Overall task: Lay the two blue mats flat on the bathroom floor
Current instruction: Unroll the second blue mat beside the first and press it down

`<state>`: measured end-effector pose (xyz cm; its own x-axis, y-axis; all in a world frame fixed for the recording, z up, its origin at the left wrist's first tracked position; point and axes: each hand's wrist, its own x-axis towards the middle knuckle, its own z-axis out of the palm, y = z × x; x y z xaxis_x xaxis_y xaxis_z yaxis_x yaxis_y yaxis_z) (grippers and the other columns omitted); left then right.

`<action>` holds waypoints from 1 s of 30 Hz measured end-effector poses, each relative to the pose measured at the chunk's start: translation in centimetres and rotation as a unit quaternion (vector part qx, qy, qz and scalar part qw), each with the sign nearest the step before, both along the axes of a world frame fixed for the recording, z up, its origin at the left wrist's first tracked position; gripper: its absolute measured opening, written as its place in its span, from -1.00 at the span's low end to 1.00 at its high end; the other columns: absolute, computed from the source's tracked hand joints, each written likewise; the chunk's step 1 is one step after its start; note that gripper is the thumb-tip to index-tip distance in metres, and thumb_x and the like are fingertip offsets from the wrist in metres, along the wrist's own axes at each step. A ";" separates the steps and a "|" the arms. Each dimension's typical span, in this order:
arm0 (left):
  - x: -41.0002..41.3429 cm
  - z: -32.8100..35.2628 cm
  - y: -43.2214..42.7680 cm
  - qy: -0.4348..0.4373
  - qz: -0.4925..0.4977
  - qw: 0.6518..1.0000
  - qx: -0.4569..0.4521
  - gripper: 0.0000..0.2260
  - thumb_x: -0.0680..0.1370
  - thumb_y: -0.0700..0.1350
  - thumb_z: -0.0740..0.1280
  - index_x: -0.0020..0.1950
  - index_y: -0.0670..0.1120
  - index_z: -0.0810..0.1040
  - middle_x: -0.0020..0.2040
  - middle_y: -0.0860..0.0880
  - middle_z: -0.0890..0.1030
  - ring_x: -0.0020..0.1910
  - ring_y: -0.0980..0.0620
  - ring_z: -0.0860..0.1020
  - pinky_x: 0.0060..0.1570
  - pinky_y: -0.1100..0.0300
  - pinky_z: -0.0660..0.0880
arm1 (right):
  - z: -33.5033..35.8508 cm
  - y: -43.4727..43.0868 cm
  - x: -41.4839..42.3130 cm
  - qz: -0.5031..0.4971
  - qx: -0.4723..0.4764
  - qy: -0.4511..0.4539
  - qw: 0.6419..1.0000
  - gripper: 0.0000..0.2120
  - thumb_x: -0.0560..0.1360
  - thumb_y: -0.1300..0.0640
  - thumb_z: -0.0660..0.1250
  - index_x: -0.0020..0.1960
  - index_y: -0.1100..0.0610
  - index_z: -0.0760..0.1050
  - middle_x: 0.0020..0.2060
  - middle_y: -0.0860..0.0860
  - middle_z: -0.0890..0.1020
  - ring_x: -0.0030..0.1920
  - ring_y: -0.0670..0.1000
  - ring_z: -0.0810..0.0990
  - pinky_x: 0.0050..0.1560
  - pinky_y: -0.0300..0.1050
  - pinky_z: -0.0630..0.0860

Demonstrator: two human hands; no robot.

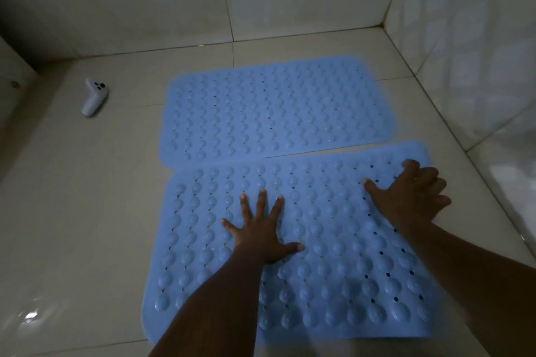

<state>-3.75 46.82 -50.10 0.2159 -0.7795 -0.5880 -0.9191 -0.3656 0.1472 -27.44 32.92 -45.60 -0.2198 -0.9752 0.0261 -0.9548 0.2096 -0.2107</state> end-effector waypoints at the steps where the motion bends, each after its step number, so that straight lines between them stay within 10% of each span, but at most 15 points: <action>1: 0.0 0.0 0.0 0.002 0.002 1.000 0.002 0.09 0.29 0.62 0.23 0.56 0.31 -0.39 0.57 0.08 -0.52 0.52 -0.26 -0.52 0.28 -0.69 -0.14 | -0.2 0.1 0.0 -0.011 0.033 -0.004 0.999 -0.18 0.31 -0.31 0.44 0.36 0.12 0.24 0.33 0.27 0.31 0.33 0.32 0.29 0.28 0.31 0.27; 8: -0.2 -0.2 0.0 0.011 0.022 1.000 0.017 0.08 0.27 0.64 0.20 0.52 0.37 -0.43 0.53 0.13 -0.57 0.51 -0.28 -0.51 0.30 -0.68 -0.09 | -2.9 1.9 -2.8 -0.199 0.190 -0.066 0.959 -0.01 0.35 -0.26 0.42 0.53 0.11 -0.04 0.47 0.30 0.20 0.46 0.39 0.19 0.44 0.44 0.08; 21: -0.3 -0.2 -0.7 0.020 0.041 0.999 0.024 0.06 0.27 0.67 0.14 0.50 0.37 -0.46 0.50 0.11 -0.61 0.49 -0.29 -0.54 0.30 -0.68 -0.12 | -1.0 -0.5 -3.4 -0.115 0.034 0.014 0.993 -0.11 0.23 -0.12 0.56 0.31 0.32 0.23 0.26 0.32 0.32 0.24 0.36 0.36 0.18 0.29 0.39; 30: -0.3 -0.5 -0.4 0.026 0.041 0.999 0.008 0.06 0.26 0.67 0.15 0.51 0.37 -0.44 0.51 0.12 -0.59 0.48 -0.27 -0.56 0.30 -0.67 -0.16 | -3.6 0.5 -0.9 0.010 0.245 -0.024 0.969 -0.14 0.43 -0.32 0.29 0.57 0.02 0.04 0.58 0.11 0.02 0.56 0.24 0.00 0.41 0.35 0.18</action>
<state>-4.09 46.44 -50.65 0.2475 -0.7509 -0.6123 -0.8768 -0.4424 0.1881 -28.33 33.38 -49.22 -0.1901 -0.8721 -0.4509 -0.9514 0.2770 -0.1346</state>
